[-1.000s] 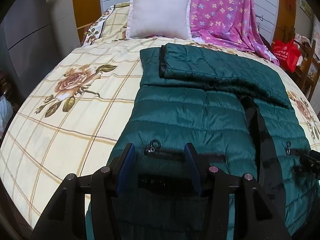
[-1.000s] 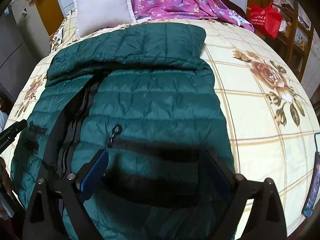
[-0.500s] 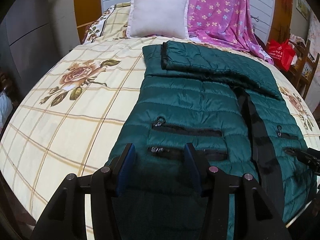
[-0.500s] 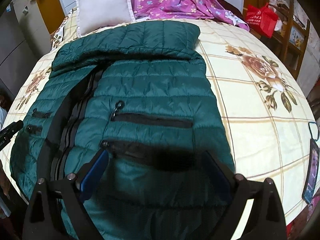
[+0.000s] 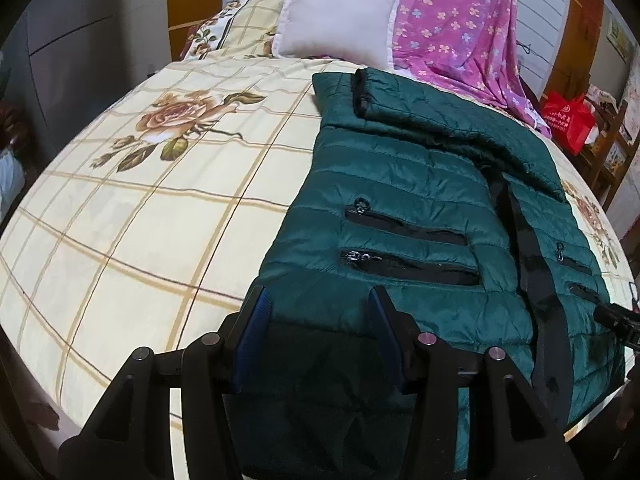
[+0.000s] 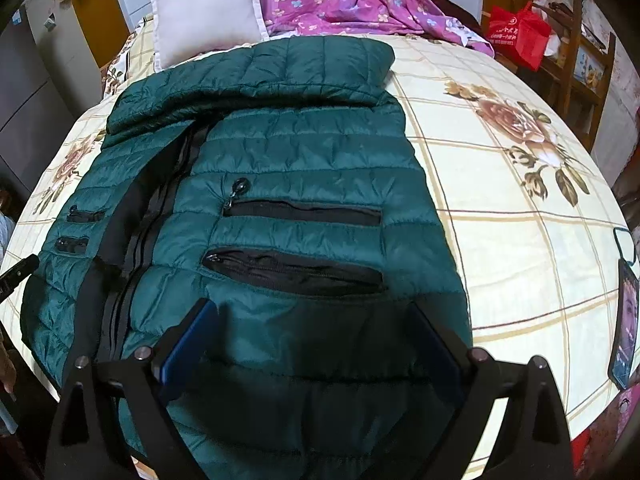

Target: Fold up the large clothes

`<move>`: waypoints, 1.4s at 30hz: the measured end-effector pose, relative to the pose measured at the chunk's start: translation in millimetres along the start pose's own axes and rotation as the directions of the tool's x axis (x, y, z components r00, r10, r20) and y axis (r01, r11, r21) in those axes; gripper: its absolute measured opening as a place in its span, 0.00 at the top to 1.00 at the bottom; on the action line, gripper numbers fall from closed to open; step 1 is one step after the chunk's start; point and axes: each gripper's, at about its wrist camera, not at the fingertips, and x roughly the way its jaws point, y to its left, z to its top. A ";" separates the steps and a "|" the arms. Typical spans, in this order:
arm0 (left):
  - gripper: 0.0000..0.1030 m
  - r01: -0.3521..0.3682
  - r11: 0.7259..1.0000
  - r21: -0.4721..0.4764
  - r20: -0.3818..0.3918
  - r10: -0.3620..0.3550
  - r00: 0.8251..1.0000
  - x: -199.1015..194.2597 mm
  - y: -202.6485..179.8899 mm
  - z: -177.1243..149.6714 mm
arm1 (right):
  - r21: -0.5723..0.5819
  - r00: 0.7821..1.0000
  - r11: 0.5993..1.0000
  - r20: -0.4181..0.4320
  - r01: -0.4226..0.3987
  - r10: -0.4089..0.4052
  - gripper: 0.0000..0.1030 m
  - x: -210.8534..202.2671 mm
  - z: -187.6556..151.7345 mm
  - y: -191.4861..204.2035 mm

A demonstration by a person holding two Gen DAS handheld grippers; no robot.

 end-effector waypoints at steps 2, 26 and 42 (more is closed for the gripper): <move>0.60 0.006 1.000 -0.014 -0.004 -0.006 1.000 -0.3 5.0 -0.4 | -0.002 1.000 1.000 -0.001 0.003 -0.003 0.06 -0.6 -1.3 -0.9; 0.60 -0.014 1.000 -0.017 -0.041 0.013 0.999 2.9 15.9 -13.9 | 0.002 0.999 0.999 -0.020 0.033 -0.033 0.06 -8.5 -14.7 -15.8; 0.60 0.050 0.998 -0.036 -0.071 -0.053 0.996 7.5 28.0 -16.4 | 0.019 0.998 0.998 -0.032 0.053 -0.053 0.06 -7.2 -19.7 -32.0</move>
